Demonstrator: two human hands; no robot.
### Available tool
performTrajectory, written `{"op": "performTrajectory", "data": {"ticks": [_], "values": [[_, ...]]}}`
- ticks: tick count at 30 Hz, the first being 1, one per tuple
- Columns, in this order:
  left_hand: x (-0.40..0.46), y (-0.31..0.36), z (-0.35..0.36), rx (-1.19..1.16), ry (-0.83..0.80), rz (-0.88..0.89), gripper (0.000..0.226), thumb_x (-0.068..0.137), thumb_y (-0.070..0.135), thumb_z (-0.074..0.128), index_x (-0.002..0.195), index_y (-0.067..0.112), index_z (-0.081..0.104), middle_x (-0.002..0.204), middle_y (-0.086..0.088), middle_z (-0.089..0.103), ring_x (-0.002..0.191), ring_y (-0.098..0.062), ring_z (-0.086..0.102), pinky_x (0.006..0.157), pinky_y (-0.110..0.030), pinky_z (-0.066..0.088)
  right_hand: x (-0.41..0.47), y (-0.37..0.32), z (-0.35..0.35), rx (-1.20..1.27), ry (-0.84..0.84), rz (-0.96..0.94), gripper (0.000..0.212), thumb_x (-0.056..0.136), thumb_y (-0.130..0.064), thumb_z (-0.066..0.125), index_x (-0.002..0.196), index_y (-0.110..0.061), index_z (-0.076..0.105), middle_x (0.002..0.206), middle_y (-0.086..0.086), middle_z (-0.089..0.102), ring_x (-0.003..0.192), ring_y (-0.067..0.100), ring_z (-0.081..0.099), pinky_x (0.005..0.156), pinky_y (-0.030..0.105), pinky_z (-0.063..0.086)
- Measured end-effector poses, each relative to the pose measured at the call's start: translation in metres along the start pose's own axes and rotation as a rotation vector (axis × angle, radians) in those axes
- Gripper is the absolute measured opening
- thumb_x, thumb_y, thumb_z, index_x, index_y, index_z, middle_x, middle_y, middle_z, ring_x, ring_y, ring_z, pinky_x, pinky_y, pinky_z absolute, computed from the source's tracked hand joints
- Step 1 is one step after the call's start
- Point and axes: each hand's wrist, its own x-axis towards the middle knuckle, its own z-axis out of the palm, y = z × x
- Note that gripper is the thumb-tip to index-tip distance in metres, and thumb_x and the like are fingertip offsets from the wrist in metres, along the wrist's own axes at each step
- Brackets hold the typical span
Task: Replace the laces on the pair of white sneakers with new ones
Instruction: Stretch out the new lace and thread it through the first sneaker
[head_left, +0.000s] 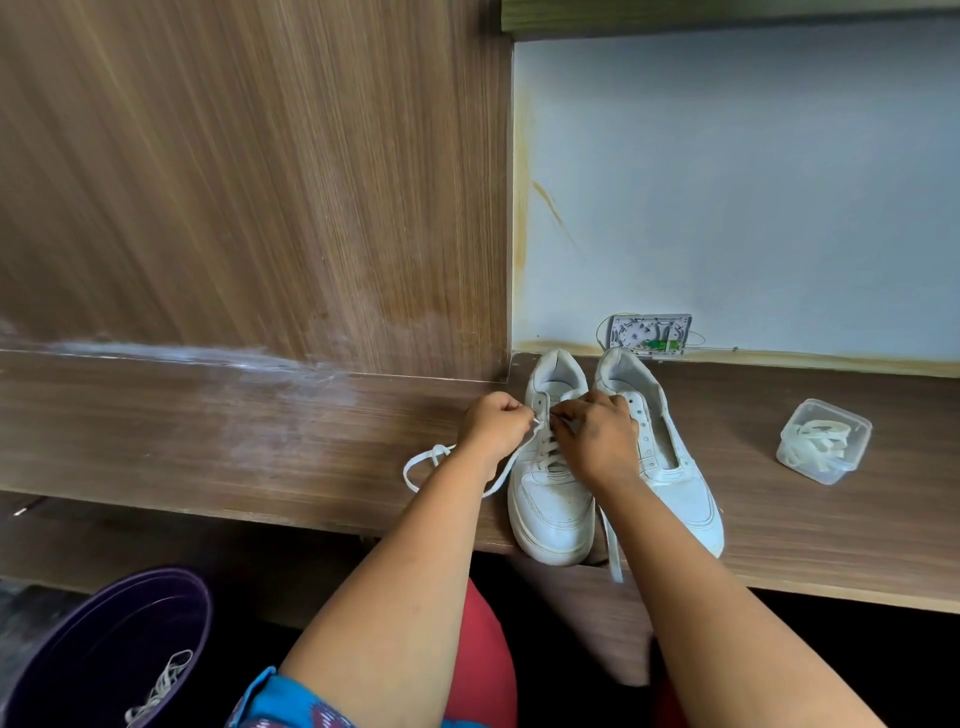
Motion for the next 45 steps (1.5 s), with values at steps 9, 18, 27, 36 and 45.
{"op": "performTrajectory", "data": {"ticks": [9,18,27,36,45], "values": [[0.008,-0.008,0.005,-0.001,0.016,0.038,0.015,0.08,0.013,0.068,0.07,0.021,0.06,0.082,-0.005,0.07,0.086,-0.029,0.069,0.084,-0.049,0.056,-0.002,-0.001,0.002,0.259,0.195,-0.006,0.017,0.094,-0.01,0.048,0.084,0.002,0.055,0.097,0.02,0.048,0.069,0.028,0.044,0.065,0.032,0.035],[0.0,-0.004,0.009,-0.109,-0.02,0.034,0.014,0.081,0.018,0.074,0.072,0.018,0.064,0.083,-0.009,0.072,0.085,-0.029,0.071,0.082,-0.048,0.058,0.0,-0.003,0.002,0.481,0.354,0.219,0.021,0.098,-0.011,0.04,0.093,0.003,0.054,0.076,0.013,0.053,0.068,0.026,0.044,0.058,0.03,0.02],[-0.015,0.006,0.015,-0.367,-0.025,-0.125,0.027,0.085,0.023,0.07,0.062,0.011,0.062,0.073,-0.014,0.069,0.072,-0.023,0.063,0.071,-0.035,0.052,-0.02,-0.013,0.009,0.306,0.203,-0.092,0.022,0.078,-0.029,0.058,0.086,-0.017,0.076,0.077,0.003,0.063,0.077,0.025,0.06,0.065,0.03,0.048],[-0.015,0.01,0.004,-0.241,-0.085,-0.246,0.014,0.094,0.012,0.04,0.086,0.014,0.051,0.078,-0.004,0.051,0.059,-0.012,0.043,0.056,-0.024,0.034,-0.005,0.002,0.005,0.307,0.149,-0.029,0.02,0.09,-0.02,0.063,0.103,-0.011,0.074,0.095,0.009,0.059,0.084,0.026,0.062,0.078,0.027,0.047],[-0.012,0.002,0.007,0.101,-0.002,0.013,0.044,0.096,0.05,0.044,0.093,0.01,0.061,0.1,-0.008,0.066,0.095,-0.025,0.059,0.088,-0.04,0.047,0.005,0.004,0.017,0.255,0.029,0.06,0.019,0.086,-0.022,0.067,0.095,-0.006,0.073,0.095,0.014,0.061,0.09,0.03,0.059,0.085,0.036,0.047]]}}
